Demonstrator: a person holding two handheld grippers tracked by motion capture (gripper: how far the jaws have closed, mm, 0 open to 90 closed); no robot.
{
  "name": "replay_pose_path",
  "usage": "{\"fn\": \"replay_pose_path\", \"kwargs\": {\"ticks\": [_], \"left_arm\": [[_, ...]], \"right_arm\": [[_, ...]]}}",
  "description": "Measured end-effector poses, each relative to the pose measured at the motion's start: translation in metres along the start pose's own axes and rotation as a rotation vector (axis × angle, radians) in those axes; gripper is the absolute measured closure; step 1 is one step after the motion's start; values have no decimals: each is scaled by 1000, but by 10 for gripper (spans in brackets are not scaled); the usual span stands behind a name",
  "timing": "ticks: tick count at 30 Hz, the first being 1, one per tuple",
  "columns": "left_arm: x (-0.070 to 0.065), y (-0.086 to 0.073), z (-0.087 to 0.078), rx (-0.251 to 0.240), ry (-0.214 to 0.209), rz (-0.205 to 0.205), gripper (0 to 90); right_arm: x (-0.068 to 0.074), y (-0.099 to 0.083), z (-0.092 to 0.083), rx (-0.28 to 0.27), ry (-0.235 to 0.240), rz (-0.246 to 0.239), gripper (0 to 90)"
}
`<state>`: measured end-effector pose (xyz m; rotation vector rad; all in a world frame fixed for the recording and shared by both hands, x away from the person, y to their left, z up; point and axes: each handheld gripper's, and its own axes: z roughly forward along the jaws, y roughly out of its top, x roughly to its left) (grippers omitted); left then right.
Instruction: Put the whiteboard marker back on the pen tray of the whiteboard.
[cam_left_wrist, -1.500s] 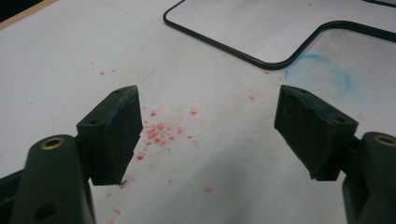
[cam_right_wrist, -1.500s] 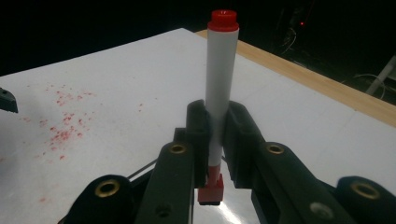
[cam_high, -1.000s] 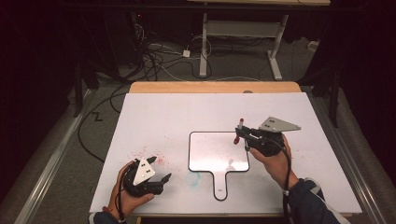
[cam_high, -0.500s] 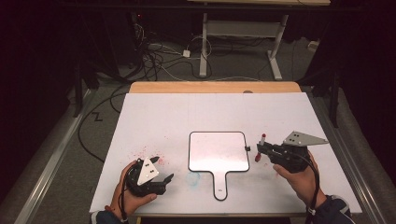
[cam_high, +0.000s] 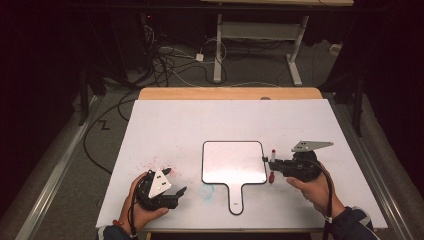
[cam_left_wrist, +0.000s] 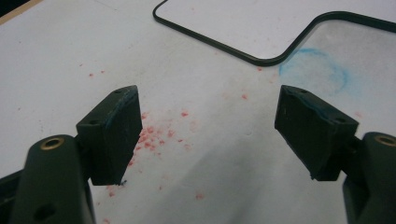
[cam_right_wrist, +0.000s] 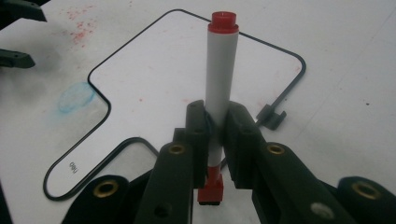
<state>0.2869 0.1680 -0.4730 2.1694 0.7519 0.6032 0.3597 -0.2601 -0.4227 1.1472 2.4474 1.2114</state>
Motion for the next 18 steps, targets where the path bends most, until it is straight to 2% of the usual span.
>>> {"fn": "replay_pose_path", "kwargs": {"ticks": [3,5,7,9,12,14,16,18], "left_arm": [[0,0,1,-4,3,10,221],[0,0,1,4,-4,3,221],[0,0,2,8,-6,5,221],[0,0,2,6,-3,15,221],[-1,0,3,14,1,9,221],[0,1,3,11,13,13,221],[0,0,3,11,12,11,221],[0,0,3,13,13,15,221]], "right_arm": [[-3,1,10,-3,-7,13,810],[-5,1,17,-14,-4,15,806],[-7,1,23,-15,-40,6,801],[-8,1,30,-8,-51,8,797],[-10,0,40,-15,-72,22,783],[-7,-1,45,-14,-126,-10,798],[-5,-1,52,6,-148,-35,791],[-6,-3,58,15,-162,-35,789]]}}
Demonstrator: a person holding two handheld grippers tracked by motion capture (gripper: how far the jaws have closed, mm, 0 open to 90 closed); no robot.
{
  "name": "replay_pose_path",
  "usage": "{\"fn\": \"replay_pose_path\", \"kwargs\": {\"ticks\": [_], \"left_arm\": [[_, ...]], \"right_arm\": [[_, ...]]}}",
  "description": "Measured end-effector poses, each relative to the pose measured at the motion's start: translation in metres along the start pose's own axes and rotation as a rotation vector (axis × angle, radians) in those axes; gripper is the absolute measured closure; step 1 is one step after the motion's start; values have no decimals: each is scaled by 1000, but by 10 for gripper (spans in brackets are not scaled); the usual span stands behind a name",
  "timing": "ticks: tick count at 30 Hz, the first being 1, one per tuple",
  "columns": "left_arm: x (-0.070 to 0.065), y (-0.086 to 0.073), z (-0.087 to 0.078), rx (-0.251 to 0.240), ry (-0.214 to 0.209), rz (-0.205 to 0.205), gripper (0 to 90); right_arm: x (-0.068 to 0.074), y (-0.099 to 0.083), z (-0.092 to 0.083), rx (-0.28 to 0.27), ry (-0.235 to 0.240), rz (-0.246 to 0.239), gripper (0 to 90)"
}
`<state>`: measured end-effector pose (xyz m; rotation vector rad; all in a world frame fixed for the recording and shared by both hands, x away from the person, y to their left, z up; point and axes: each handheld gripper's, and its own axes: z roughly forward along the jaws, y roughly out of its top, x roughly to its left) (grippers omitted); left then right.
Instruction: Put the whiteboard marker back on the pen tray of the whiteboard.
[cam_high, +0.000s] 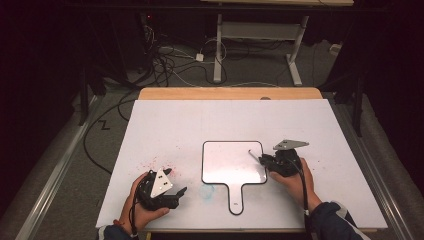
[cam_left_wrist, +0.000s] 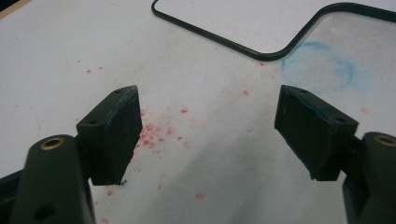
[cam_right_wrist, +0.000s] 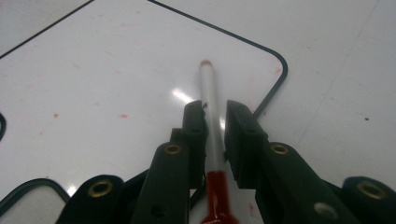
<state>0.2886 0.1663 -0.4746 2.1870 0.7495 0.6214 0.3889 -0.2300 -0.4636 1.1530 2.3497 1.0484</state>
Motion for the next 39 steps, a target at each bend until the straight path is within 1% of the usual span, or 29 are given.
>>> {"fn": "replay_pose_path", "kwargs": {"ticks": [1,3,4,5,6,7,8,9,12,13,14,16,18,19,20,21,23,25,28,29,30,31,32,33,34,35,36,37,39], "left_arm": [[-1,0,0,6,-7,-8,221],[0,0,0,0,-2,0,221],[0,0,0,-1,-2,1,221],[0,0,0,0,-3,0,221],[-1,0,0,6,-7,-8,221],[-1,0,0,7,-5,-9,221],[-1,0,0,6,-8,-9,221],[-1,0,1,7,-9,-8,221],[-1,0,1,9,-9,-8,221],[0,0,1,6,-2,0,221],[0,0,1,7,-1,1,221],[0,0,1,7,-2,0,221],[0,0,1,9,-2,0,221],[0,0,1,8,-1,1,221],[-1,0,0,11,-8,-9,221],[-1,0,0,9,-6,-9,221],[-1,0,0,7,-6,-12,221],[0,-1,0,8,-5,-13,221],[-1,0,0,8,-7,-8,221],[0,0,0,2,-2,1,221],[0,0,0,2,-1,2,221],[0,0,0,2,-1,0,221],[-1,0,0,6,-6,-11,221],[0,0,0,7,-6,-11,221],[-1,0,0,7,-6,-10,221],[0,0,0,2,-1,1,221],[0,0,0,3,-1,3,221],[0,0,0,4,-1,4,221],[-1,0,0,3,-3,1,221]], "right_arm": [[0,0,2,9,-7,-4,788],[1,0,4,5,-34,-20,779],[2,1,4,10,-46,-32,756],[3,2,5,12,-66,-51,723],[5,3,5,19,-83,-69,730],[6,3,6,18,-94,-101,731],[7,4,7,21,-111,-120,718],[7,4,9,20,-117,-131,688],[5,6,11,15,-129,-119,675],[4,6,11,14,-135,-110,675],[3,7,11,11,-133,-102,673],[0,7,9,2,-146,-88,671],[-4,8,7,3,-153,-78,673],[-6,7,7,4,-159,-64,672],[-7,6,6,6,-149,-56,678],[-9,5,6,13,-132,-50,675],[-10,4,5,7,-126,-39,666],[-10,4,4,6,-124,-46,664],[-12,4,3,5,-122,-37,643],[-12,4,3,-2,-120,-33,641],[-12,4,2,-12,-120,-39,641],[-13,5,0,-16,-118,-39,644],[-13,5,-2,-27,-119,-34,647],[-14,6,-4,-44,-117,-38,654],[-14,6,-5,-44,-124,-43,656],[-15,6,-6,-41,-120,-43,658],[-15,6,-6,-38,-114,-45,658],[-15,5,-5,-36,-118,-46,658],[-15,5,-4,-28,-112,-45,659]]}}
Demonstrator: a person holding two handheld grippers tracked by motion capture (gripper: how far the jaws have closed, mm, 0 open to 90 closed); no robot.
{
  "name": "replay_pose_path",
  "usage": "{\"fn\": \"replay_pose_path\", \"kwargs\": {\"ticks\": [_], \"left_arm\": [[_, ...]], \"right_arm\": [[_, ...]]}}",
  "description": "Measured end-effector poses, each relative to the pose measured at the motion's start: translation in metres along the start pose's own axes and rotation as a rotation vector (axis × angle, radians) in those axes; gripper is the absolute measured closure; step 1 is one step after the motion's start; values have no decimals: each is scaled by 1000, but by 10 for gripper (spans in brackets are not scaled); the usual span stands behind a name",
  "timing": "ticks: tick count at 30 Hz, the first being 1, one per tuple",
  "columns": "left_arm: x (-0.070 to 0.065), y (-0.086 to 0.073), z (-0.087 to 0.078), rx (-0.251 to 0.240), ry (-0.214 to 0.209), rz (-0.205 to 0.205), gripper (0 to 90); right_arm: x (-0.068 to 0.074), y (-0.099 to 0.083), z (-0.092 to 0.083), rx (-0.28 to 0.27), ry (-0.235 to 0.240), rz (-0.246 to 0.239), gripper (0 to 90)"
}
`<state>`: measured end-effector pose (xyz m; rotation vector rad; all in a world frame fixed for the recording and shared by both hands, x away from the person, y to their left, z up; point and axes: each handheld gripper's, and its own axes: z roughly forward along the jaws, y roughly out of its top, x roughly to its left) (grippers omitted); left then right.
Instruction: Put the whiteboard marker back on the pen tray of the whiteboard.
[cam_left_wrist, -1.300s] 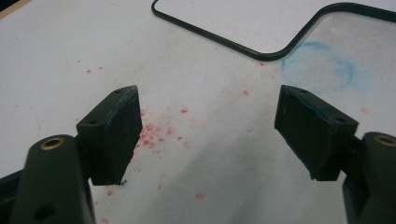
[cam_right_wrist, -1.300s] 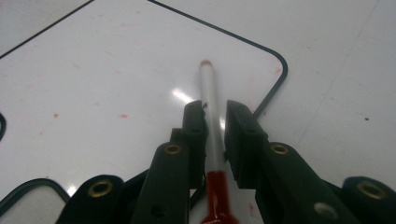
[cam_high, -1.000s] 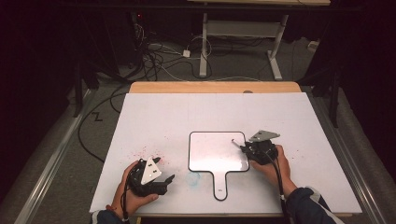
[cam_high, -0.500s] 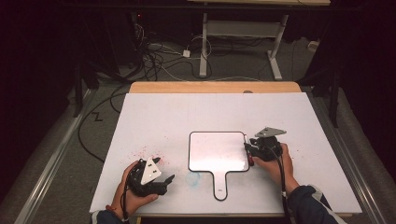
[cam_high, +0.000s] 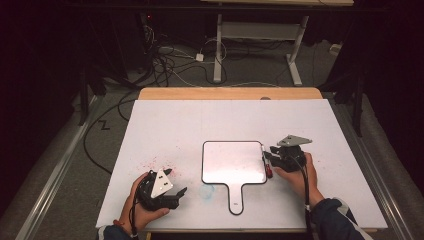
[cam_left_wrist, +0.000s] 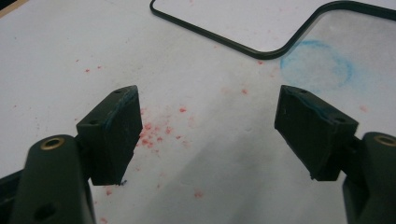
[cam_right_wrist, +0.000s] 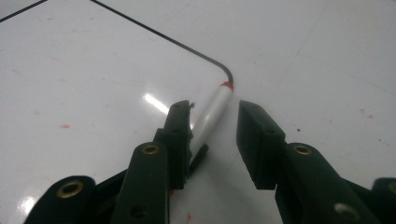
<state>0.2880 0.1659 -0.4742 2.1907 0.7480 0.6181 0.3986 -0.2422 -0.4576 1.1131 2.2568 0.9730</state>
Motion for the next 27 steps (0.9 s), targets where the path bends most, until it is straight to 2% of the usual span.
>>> {"fn": "replay_pose_path", "kwargs": {"ticks": [4,7,14,20,26,27], "left_arm": [[0,0,0,0,1,-1,221],[0,0,0,1,0,2,221],[-1,0,1,7,-6,-7,221],[-1,0,1,12,-6,-7,221],[0,0,1,8,2,0,220],[-1,0,1,11,-4,-12,220]], "right_arm": [[2,0,1,3,2,-12,659],[2,1,-2,-26,10,-23,653],[6,10,-19,-150,3,-91,545],[7,15,-32,-222,1,-110,420],[6,13,-53,-284,-1,-146,357],[5,12,-56,-290,1,-149,354]]}}
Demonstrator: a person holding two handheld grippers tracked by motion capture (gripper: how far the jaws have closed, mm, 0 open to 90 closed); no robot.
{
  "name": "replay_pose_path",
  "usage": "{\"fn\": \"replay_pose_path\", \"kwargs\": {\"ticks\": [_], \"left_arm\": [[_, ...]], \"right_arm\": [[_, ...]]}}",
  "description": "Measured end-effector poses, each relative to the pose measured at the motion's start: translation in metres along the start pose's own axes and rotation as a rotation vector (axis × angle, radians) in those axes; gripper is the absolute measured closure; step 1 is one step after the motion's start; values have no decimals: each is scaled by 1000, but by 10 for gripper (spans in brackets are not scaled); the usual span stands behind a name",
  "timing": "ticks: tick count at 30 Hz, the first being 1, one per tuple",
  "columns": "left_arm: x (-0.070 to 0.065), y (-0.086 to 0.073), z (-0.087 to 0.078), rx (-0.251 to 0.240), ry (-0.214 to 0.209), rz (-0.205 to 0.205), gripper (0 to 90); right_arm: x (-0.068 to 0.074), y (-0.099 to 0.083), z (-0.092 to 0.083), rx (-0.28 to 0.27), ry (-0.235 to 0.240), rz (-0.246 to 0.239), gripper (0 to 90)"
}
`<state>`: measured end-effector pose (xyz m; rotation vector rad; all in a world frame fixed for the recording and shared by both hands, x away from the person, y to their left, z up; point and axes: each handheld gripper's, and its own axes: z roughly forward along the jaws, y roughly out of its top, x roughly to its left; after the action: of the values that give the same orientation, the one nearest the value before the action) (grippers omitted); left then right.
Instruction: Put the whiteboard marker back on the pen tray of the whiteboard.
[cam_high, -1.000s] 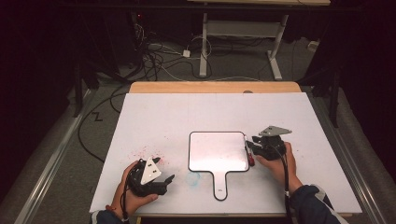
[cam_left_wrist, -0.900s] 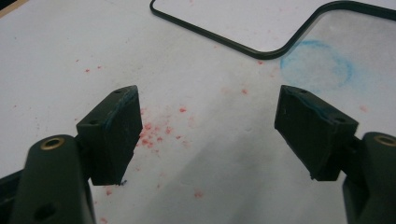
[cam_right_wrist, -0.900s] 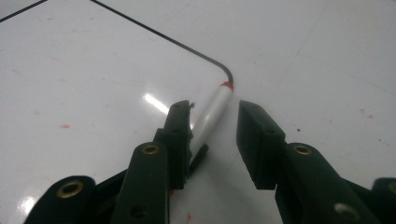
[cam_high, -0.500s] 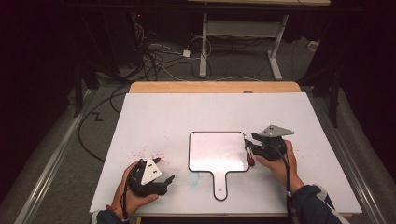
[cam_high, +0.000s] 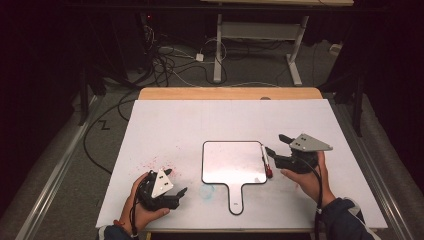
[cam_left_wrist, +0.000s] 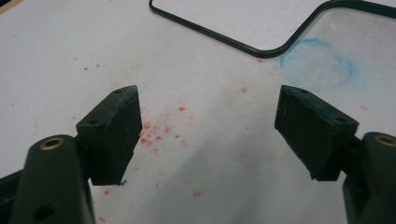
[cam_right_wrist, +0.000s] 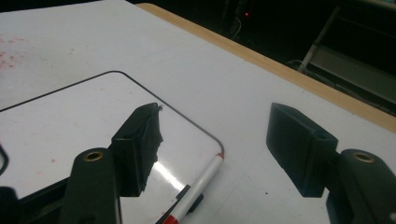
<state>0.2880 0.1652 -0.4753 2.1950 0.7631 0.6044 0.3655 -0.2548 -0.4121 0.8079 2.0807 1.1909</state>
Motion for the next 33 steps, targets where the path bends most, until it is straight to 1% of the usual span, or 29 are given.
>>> {"fn": "replay_pose_path", "kwargs": {"ticks": [2,3,4,5,7,8,9,10,13,14,16,17,18,19,20,21,22,23,24,25,27,29,30,32,33], "left_arm": [[0,0,0,0,1,-3,219],[1,0,0,-4,7,4,214],[1,0,0,-4,8,5,214],[0,0,1,2,2,-5,214],[1,0,1,-2,9,4,214],[0,0,1,2,2,-6,213],[1,1,1,-1,11,5,211],[1,1,1,0,15,5,208],[0,1,2,7,22,-4,207],[0,1,2,7,25,-5,203],[0,0,1,4,24,-8,200],[0,1,1,-2,32,2,200],[0,1,1,-3,34,4,200],[0,2,1,-6,35,6,200],[-1,2,0,-12,35,6,200],[-1,2,1,-10,33,11,200],[-2,2,1,-1,25,4,200],[-2,2,2,3,24,7,200],[-2,2,2,1,20,7,200],[-3,2,3,0,18,7,200],[-3,3,3,4,18,17,200],[-4,3,3,3,17,19,200],[-4,3,3,4,20,19,200],[-3,3,3,6,23,16,200],[-3,3,3,4,24,15,200]], "right_arm": [[-2,0,-12,-27,4,-2,332],[-4,0,-17,-35,7,-1,328],[-4,-1,-21,-42,3,-1,320],[-6,-3,-26,-52,0,-4,316],[-8,-8,-37,-58,-7,-17,307],[-8,-12,-41,-66,-16,-23,292],[-9,-15,-44,-67,-19,-26,277],[-10,-19,-47,-57,-28,-38,270],[-11,-32,-56,-57,-66,-57,274],[-11,-37,-60,-67,-77,-59,276],[-14,-48,-66,-71,-68,-35,268],[-14,-54,-69,-68,-80,-28,269],[-14,-60,-71,-59,-81,-32,269],[-14,-64,-73,-43,-71,-32,269],[-14,-70,-75,-29,-71,-26,266],[-13,-76,-78,-23,-76,-20,268],[-12,-79,-80,-13,-73,-24,268],[-12,-82,-82,-8,-74,-21,261],[-11,-84,-84,-14,-87,-14,258],[-11,-85,-86,-11,-88,-4,257],[-10,-87,-87,-3,-94,-1,256],[-10,-87,-87,-8,-85,4,257],[-9,-87,-87,-6,-92,2,256],[-10,-87,-86,-8,-83,4,256],[-9,-87,-86,-10,-93,-4,259]]}}
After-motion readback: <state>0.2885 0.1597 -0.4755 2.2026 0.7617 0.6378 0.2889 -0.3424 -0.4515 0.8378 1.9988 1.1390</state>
